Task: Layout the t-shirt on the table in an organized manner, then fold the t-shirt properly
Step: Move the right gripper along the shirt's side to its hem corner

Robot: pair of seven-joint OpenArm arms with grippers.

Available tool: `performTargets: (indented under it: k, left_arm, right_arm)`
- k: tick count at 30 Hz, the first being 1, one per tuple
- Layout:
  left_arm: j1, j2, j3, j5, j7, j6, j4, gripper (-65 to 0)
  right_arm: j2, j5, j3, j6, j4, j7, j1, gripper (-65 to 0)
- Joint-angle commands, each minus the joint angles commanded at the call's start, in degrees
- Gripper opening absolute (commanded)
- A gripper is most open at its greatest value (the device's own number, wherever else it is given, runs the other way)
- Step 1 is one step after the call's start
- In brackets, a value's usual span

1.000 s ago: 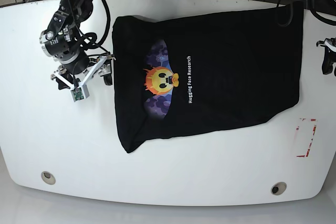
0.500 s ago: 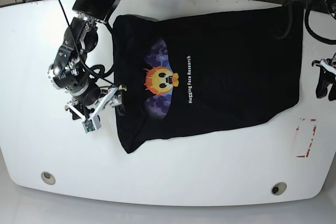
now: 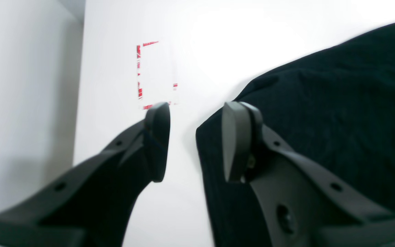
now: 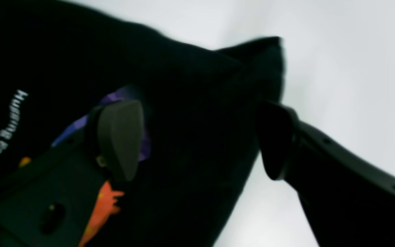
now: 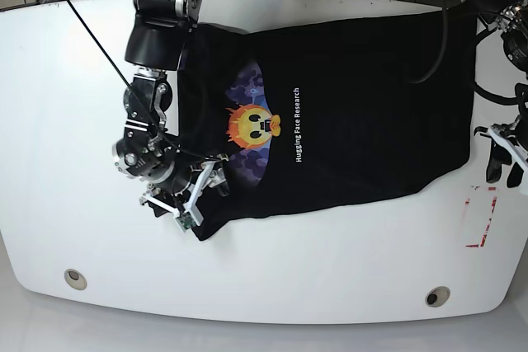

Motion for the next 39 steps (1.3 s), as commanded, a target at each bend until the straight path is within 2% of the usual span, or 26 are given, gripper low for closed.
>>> performTargets:
  k: [3, 11, 22, 31, 33, 35, 38, 39]
  left_arm:
    - [-2.6, 0.1, 0.1, 1.7, 0.0, -0.2, -3.0, -41.1]
    - [-6.4, 0.1, 0.1, 1.8, 0.0, -0.2, -8.8, -41.1]
    - [-6.3, 1.1, 0.4, 1.8, -0.1, -0.1, -9.8, -41.1]
    - [-6.3, 1.3, 1.6, 1.8, -0.1, 0.0, -9.8, -41.1]
    - [-6.3, 1.3, 1.6, 1.8, -0.1, 0.0, -9.8, -41.1]
    - [-6.3, 1.4, 1.6, 1.8, -0.1, 0.0, -9.8, -41.1]
    - [-6.3, 1.4, 1.6, 1.8, -0.1, 0.0, -9.8, -41.1]
    - [-6.3, 1.4, 1.6, 1.8, -0.1, 0.0, -9.8, -41.1]
  right_arm:
    - [0.0, -2.3, 0.0, 0.0, -4.7, 3.3, 1.9, -15.4]
    - [1.2, -2.8, -0.3, 0.0, -12.0, 9.7, 2.9, -15.4]
    - [1.3, -2.5, -0.1, 0.0, -15.8, 10.2, 2.7, -15.4]
    - [1.5, -2.5, 0.0, 0.0, -19.2, 14.1, 2.8, -15.7]
    - [1.5, -2.5, 0.0, 0.0, -19.3, 14.2, 2.7, -18.2]
    - [1.5, -2.5, 0.0, 0.0, -19.3, 14.2, 2.6, -24.7]
    - [1.5, -2.5, 0.1, 0.0, -19.3, 14.2, 2.6, -38.5]
    - [1.5, -2.5, 0.1, 0.0, -19.3, 14.2, 2.6, -46.5]
